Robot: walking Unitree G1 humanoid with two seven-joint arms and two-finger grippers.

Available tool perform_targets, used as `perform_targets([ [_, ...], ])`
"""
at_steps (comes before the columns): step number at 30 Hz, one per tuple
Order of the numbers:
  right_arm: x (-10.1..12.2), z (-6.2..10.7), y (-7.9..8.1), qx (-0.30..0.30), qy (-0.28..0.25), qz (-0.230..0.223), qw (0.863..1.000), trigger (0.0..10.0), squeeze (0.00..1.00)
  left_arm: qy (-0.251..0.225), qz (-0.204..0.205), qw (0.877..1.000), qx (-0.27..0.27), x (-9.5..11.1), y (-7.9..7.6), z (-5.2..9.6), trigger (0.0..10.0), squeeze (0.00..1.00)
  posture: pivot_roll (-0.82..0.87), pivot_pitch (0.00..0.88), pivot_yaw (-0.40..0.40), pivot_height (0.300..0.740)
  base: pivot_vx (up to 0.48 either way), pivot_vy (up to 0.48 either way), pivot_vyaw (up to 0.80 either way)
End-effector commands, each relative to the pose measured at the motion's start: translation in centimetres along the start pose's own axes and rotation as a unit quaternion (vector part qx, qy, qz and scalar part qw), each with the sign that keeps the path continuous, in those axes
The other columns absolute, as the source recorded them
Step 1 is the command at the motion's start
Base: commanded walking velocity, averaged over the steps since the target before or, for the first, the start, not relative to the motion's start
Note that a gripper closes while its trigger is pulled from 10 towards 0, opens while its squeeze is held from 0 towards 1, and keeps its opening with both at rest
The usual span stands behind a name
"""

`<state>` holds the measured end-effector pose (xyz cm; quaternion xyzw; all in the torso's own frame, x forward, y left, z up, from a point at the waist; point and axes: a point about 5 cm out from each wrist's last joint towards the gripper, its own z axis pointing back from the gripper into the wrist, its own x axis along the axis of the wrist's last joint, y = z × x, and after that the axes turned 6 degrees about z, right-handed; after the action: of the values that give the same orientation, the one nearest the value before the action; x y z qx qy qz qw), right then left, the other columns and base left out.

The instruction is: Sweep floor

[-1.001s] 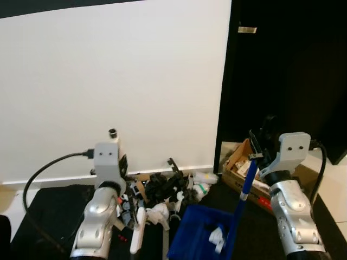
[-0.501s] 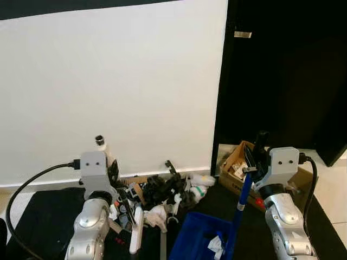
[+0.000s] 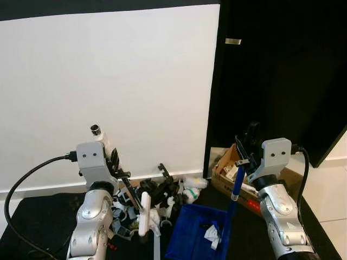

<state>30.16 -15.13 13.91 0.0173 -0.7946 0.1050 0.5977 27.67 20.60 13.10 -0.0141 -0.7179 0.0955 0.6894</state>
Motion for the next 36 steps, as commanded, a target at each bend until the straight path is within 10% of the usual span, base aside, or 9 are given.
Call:
perform_targets([
  [1, 0.49, -0.36, 0.21, 0.003, -0.016, 0.000, 1.000, 10.0, 0.00, -0.008, -0.007, 1.000, -0.004, 0.39, -0.57, -0.31, 10.0, 0.00, -0.02, 0.036, 0.035, 0.740, 0.000, 0.000, 0.00],
  [19, 0.47, -0.55, 0.63, 0.015, -0.014, -0.005, 1.000, 10.0, 0.00, -0.001, -0.024, 1.000, -0.002, 0.14, -0.64, -0.24, 10.0, 0.00, -0.02, 0.049, 0.026, 0.740, 0.000, 0.000, 0.00],
  [36, 0.32, -0.36, 0.70, 0.015, -0.011, -0.005, 1.000, 10.0, 0.00, 0.004, -0.028, 1.000, -0.007, 0.05, -0.94, -0.54, 10.0, 0.00, -0.02, 0.050, 0.033, 0.740, 0.000, -0.432, 0.00],
])
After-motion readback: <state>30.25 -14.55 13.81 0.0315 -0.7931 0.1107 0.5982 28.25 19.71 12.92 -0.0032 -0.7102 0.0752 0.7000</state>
